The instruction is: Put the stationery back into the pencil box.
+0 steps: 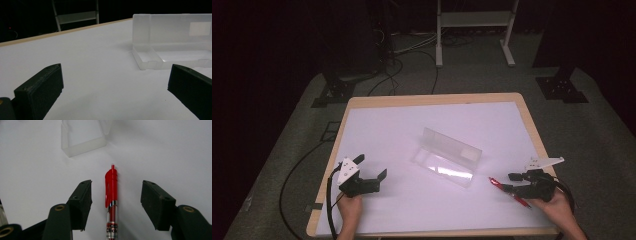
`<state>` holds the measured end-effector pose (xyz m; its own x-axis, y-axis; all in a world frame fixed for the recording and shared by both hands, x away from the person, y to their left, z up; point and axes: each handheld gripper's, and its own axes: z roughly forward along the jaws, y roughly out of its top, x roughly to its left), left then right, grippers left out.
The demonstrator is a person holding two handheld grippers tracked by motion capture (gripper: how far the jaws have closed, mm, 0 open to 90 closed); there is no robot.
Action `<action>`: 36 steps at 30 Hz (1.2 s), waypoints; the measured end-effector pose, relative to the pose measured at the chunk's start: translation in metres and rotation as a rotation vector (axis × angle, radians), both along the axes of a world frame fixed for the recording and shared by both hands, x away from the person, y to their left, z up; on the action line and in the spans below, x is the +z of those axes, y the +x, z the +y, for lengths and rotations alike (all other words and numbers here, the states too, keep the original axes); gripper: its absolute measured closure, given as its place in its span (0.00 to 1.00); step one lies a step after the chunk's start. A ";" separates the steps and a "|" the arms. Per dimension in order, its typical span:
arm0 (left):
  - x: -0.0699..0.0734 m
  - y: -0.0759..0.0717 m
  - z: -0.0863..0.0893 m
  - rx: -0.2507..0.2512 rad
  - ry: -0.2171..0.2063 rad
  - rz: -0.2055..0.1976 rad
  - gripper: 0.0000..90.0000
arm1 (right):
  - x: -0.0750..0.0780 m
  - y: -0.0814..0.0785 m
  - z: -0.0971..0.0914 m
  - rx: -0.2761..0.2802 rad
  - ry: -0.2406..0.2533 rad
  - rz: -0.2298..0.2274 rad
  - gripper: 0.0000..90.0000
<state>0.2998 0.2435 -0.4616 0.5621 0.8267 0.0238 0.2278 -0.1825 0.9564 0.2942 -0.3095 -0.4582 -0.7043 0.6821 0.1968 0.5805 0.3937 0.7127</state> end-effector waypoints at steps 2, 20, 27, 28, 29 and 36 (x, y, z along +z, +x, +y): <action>0.000 0.000 0.000 0.002 0.001 0.000 0.00 | -0.002 -0.001 0.000 -0.002 -0.006 -0.001 0.47; 0.000 0.000 0.000 0.005 0.001 0.000 0.00 | -0.014 -0.017 -0.003 0.008 -0.041 -0.015 0.67; 0.000 0.000 -0.001 0.005 0.003 -0.001 0.00 | -0.015 -0.021 -0.004 0.004 -0.057 -0.036 0.77; 0.000 0.000 -0.001 0.005 0.003 0.000 0.00 | -0.015 -0.021 -0.004 0.001 -0.059 -0.039 0.78; 0.000 0.000 0.000 0.005 0.002 0.000 0.00 | -0.016 -0.021 -0.005 0.001 -0.057 -0.042 0.78; 0.000 0.000 0.000 0.006 0.001 0.000 0.00 | -0.017 -0.023 -0.004 -0.001 -0.060 -0.057 0.86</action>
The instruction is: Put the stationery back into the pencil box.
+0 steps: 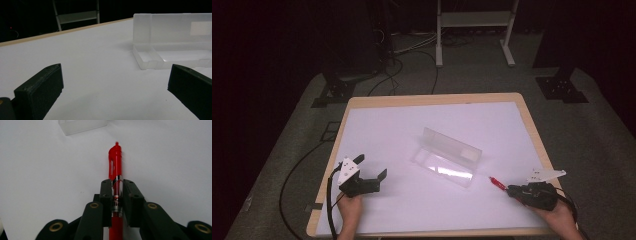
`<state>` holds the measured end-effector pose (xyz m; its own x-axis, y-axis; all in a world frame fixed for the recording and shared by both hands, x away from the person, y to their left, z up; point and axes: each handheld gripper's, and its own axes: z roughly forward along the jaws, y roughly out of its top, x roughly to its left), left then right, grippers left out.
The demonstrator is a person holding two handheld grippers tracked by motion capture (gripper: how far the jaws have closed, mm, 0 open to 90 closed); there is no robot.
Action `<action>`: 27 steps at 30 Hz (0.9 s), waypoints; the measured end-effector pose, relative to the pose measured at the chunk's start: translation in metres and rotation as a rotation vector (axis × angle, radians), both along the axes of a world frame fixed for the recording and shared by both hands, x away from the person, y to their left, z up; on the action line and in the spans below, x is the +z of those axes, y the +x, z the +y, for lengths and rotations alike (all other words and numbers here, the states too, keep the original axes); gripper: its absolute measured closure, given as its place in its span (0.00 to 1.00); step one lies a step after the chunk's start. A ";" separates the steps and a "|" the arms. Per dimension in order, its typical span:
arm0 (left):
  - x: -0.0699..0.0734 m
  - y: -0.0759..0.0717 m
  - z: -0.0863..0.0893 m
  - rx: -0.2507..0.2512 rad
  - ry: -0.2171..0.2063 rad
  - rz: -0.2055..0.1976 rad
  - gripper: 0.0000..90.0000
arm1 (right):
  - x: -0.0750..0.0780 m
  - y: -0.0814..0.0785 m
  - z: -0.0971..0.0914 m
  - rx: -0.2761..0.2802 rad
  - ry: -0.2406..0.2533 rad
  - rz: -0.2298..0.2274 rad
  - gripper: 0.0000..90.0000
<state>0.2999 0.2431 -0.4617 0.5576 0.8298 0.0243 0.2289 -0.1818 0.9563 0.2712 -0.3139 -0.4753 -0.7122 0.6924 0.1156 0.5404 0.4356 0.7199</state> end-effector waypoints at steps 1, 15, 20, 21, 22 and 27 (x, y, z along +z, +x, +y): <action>0.000 0.000 0.000 0.000 0.000 0.000 0.00 | 0.000 0.000 0.000 -0.001 0.005 0.001 0.86; 0.000 0.000 0.000 -0.001 0.001 -0.001 0.00 | 0.006 0.004 -0.008 -0.022 0.100 0.068 0.88; 0.000 0.000 0.000 -0.002 -0.001 0.000 0.00 | 0.015 0.004 -0.006 -0.013 0.123 0.062 0.88; 0.000 0.000 0.000 -0.002 -0.001 0.000 0.00 | 0.016 0.004 -0.006 -0.008 0.130 0.061 0.88; 0.000 0.000 0.000 -0.002 -0.001 0.000 0.00 | 0.017 0.004 -0.005 -0.007 0.137 0.063 0.88; 0.000 0.000 0.000 -0.001 0.000 -0.001 0.00 | 0.023 0.005 0.002 0.015 0.156 0.067 0.88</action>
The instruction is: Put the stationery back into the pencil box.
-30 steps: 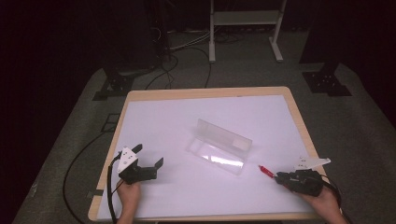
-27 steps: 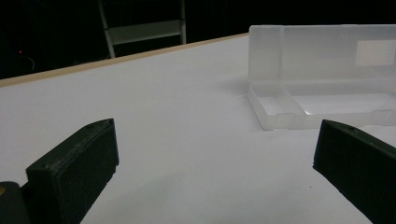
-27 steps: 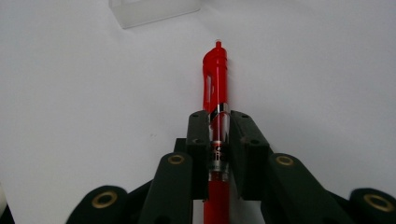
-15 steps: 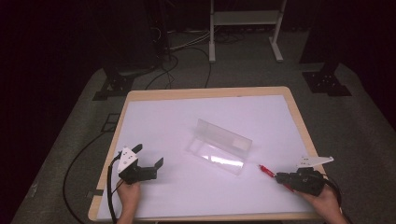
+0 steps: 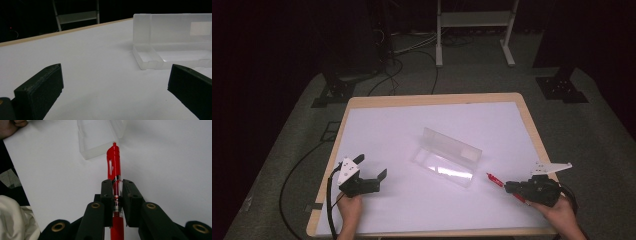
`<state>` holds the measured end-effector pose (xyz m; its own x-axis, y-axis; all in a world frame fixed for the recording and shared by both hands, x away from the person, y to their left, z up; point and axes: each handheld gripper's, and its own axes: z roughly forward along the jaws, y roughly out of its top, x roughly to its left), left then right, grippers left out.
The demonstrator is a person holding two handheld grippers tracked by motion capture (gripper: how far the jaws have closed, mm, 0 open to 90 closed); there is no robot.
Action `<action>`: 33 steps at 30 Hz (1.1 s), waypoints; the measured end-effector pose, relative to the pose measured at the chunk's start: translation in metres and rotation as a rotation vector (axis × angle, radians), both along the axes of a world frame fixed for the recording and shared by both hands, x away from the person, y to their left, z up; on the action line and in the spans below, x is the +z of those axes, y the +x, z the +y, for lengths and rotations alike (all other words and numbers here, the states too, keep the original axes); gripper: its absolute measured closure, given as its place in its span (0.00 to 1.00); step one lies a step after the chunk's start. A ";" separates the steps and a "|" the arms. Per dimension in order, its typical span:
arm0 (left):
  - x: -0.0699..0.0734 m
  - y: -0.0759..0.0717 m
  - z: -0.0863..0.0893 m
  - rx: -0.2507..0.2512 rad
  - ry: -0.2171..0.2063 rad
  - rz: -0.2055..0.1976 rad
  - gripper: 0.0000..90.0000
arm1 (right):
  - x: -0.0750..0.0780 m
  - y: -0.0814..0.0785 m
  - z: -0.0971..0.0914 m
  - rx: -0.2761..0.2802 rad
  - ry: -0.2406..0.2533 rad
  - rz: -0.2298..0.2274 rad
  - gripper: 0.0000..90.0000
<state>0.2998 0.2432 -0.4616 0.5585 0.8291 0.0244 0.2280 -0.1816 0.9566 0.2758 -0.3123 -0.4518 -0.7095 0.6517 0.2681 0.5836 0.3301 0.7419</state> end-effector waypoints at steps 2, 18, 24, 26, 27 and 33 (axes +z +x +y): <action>0.000 0.000 0.000 0.000 0.001 0.000 0.00 | 0.002 0.001 0.002 0.010 0.011 0.001 0.88; 0.000 0.000 0.000 0.000 0.000 0.001 0.00 | 0.021 0.009 0.025 0.077 0.056 -0.007 0.88; 0.000 0.000 0.000 0.000 -0.001 0.002 0.00 | 0.028 0.014 0.032 0.088 0.051 -0.013 0.88; 0.000 0.000 0.000 0.000 -0.001 0.002 0.00 | 0.030 0.015 0.035 0.091 0.047 -0.020 0.88; 0.000 0.000 0.000 0.000 -0.002 0.002 0.00 | 0.030 0.015 0.036 0.092 0.043 -0.020 0.88; 0.000 0.000 0.000 0.000 0.000 0.001 0.00 | 0.036 0.019 0.047 0.111 0.025 -0.028 0.88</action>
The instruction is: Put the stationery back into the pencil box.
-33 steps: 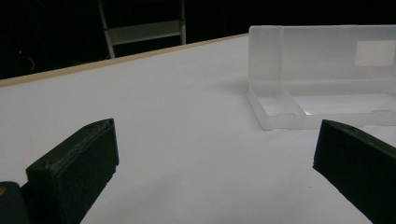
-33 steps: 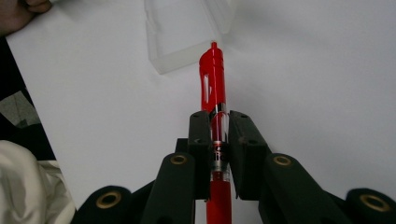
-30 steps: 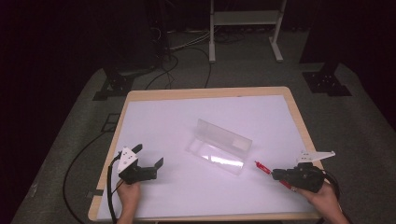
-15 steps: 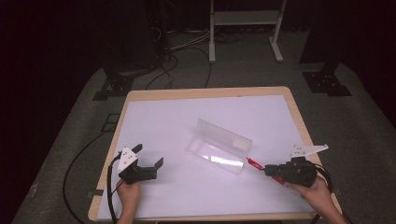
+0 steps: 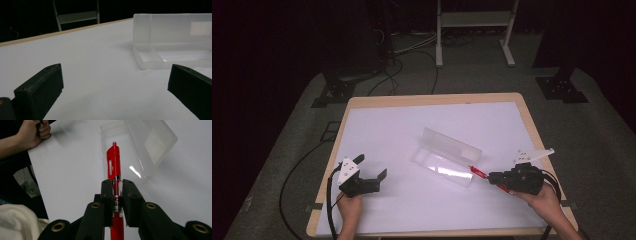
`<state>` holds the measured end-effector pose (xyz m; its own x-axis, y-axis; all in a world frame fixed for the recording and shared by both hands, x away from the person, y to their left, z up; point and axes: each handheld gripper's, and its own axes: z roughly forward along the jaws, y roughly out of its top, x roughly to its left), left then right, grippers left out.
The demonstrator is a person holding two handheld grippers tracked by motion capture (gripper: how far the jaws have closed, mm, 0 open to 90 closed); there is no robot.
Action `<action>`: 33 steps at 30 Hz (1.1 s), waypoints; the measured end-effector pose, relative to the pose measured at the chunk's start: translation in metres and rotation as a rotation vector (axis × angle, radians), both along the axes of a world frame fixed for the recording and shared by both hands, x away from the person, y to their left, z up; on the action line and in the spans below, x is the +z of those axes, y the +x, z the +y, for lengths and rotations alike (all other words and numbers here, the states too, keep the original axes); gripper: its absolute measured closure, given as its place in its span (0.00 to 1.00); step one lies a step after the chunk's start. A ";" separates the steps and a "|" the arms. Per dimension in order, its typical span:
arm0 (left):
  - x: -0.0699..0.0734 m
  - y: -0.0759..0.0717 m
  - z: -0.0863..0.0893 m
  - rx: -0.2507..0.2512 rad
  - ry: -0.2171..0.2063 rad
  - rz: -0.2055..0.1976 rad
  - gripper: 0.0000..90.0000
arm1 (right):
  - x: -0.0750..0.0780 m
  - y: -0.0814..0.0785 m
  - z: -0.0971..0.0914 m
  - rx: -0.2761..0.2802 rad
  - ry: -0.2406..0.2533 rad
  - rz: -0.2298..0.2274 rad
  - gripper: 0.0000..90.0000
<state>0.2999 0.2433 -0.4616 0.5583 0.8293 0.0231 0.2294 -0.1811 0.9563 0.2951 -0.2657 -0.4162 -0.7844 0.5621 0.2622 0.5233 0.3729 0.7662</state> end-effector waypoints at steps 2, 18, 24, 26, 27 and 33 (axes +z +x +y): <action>0.000 0.000 0.000 0.000 0.001 -0.001 0.00 | 0.002 0.001 0.002 0.003 -0.003 -0.002 0.88; 0.000 0.000 0.000 -0.002 -0.002 0.000 0.00 | 0.013 0.014 0.024 0.028 -0.014 -0.028 0.88; 0.000 0.000 0.000 -0.002 -0.002 0.000 0.00 | 0.015 0.020 0.030 0.029 -0.013 -0.035 0.88; 0.000 0.000 0.000 -0.003 -0.003 0.000 0.00 | 0.015 0.023 0.032 0.031 -0.010 -0.034 0.88; 0.000 0.000 0.000 -0.002 -0.005 0.000 0.00 | 0.015 0.024 0.034 0.030 -0.007 -0.029 0.88; 0.000 0.000 0.000 -0.003 -0.003 0.000 0.00 | 0.018 0.028 0.045 0.045 -0.018 -0.038 0.88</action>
